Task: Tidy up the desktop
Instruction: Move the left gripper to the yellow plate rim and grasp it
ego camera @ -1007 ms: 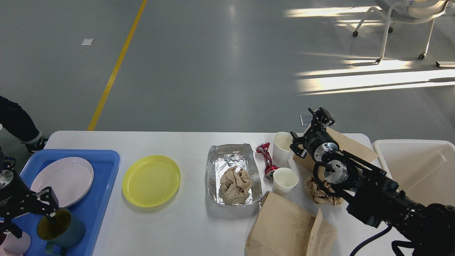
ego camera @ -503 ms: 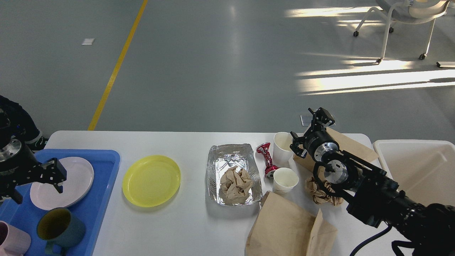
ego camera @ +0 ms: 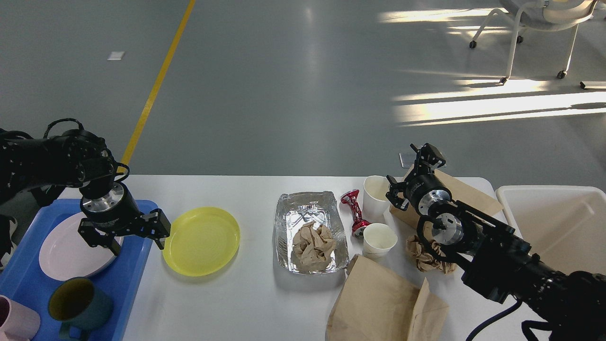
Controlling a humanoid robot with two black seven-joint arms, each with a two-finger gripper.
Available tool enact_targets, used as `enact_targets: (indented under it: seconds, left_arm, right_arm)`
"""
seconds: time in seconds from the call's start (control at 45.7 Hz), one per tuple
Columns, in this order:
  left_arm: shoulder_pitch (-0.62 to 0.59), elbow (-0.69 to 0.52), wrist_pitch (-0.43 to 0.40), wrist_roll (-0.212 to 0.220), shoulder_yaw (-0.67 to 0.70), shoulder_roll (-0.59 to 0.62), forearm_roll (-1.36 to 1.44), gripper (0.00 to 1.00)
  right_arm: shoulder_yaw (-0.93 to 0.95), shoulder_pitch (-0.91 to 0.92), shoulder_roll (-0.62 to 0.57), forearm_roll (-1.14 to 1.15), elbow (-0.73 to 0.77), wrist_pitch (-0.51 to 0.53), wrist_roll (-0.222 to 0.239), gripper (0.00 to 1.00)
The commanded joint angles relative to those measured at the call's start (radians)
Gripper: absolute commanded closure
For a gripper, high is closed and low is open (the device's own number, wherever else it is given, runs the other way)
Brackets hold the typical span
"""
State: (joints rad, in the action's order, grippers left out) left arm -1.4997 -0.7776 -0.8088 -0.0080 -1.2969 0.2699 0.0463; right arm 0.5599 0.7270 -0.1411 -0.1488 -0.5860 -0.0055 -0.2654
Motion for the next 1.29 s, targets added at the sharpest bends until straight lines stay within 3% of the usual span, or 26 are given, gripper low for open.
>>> enact_targets:
  seconds: [0.0, 0.109, 0.438, 1.007, 1.27]
  left_arm:
    - [0.033, 0.014, 0.135, 0.003, 0.005, -0.028, -0.002, 0.08]
    - [0.059, 0.018, 0.186, 0.005, 0.044, -0.028, -0.014, 0.08]
    - [0.148, 0.020, 0.200, 0.037, 0.134, -0.028, -0.060, 0.11]
    - [0.227, 0.038, 0.286, 0.062, 0.139, -0.018, -0.103, 0.14]
    - [0.239, 0.040, 0.309, 0.148, 0.200, -0.021, -0.103, 0.27]
  right_arm:
    - [0.000, 0.000, 0.000, 0.000, 0.000, -0.001, 0.000, 0.00]
    - [0.000, 0.000, 0.000, 0.000, 0.000, 0.001, 0.000, 0.00]
    - [0.000, 0.000, 0.000, 0.000, 0.000, -0.001, 0.000, 0.00]
    - [0.000, 0.000, 0.000, 0.000, 0.000, -0.001, 0.000, 0.00]
    - [0.000, 0.000, 0.000, 0.000, 0.000, 0.001, 0.000, 0.00]
